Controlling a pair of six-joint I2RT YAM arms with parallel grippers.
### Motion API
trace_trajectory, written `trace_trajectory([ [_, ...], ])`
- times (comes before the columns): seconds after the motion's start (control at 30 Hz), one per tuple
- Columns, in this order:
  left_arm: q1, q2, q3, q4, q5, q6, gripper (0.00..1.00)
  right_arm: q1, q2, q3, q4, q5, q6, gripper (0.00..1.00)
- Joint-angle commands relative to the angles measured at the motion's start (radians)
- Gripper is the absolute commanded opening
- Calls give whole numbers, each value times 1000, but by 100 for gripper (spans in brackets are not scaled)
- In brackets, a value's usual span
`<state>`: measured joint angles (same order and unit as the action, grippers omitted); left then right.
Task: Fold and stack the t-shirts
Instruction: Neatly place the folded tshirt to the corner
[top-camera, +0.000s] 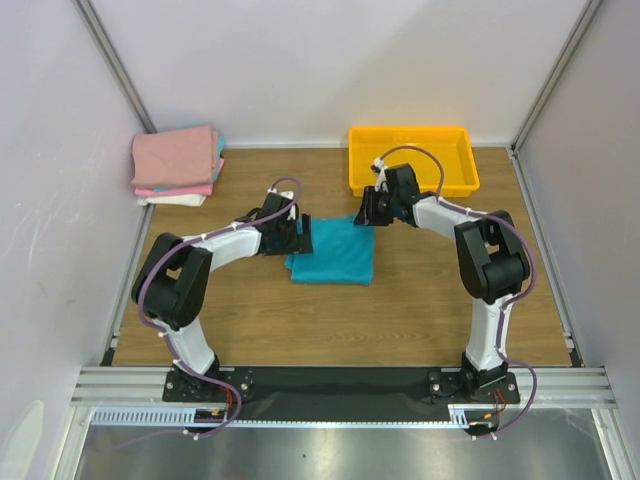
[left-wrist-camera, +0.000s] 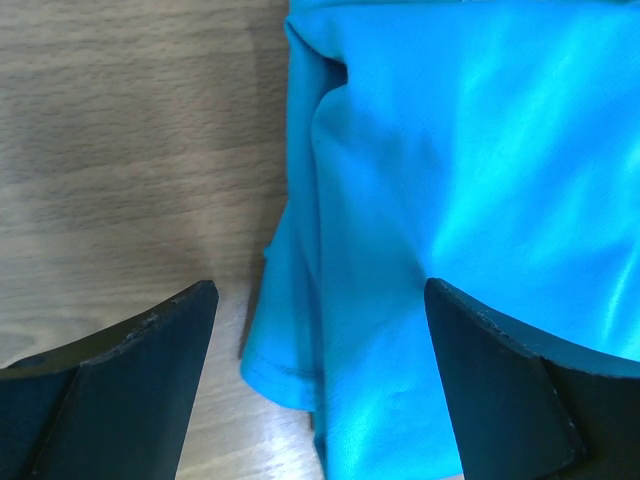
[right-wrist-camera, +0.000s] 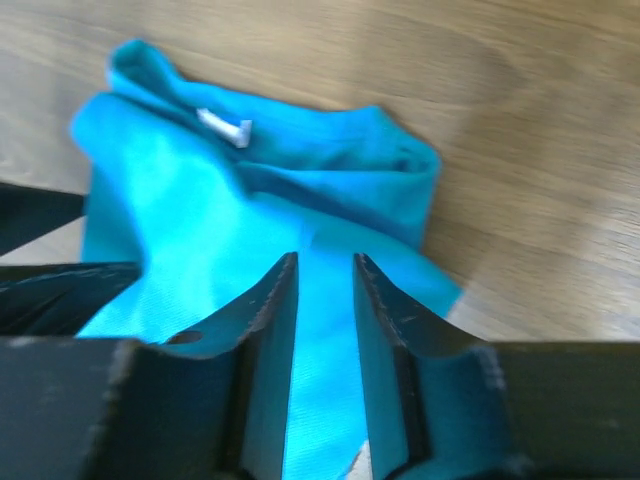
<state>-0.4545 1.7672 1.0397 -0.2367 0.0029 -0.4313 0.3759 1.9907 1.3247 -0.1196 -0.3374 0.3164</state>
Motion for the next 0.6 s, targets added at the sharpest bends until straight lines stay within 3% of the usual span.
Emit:
trace_trajectory([
  [0.0,7,-43,-24,82,31,-63,91,6,-85,57,-52,-71,-16,35],
  [0.2,7,-20,-44,134,51,-89,84,-8,-243,56,-146,13,-10,42],
  [0.27,7,-5,-46,145,48,-95,74,-29,-308,44,-172,37,10,45],
  [0.3,7,1,-46,146,43,-95,69,-40,-332,24,-175,49,19,50],
  [0.33,7,6,-40,149,37,-95,55,-57,-357,7,-179,81,35,53],
  [0.37,7,18,-35,149,32,-87,51,-71,-415,-8,-181,96,55,59],
  [0.43,7,37,5,129,19,-67,36,-89,-475,-64,-183,147,72,64],
  [0.5,8,76,46,106,12,-15,27,-127,-559,-106,-192,184,90,68],
  [0.57,13,128,171,9,0,66,1,-166,-639,-149,-201,242,107,74],
])
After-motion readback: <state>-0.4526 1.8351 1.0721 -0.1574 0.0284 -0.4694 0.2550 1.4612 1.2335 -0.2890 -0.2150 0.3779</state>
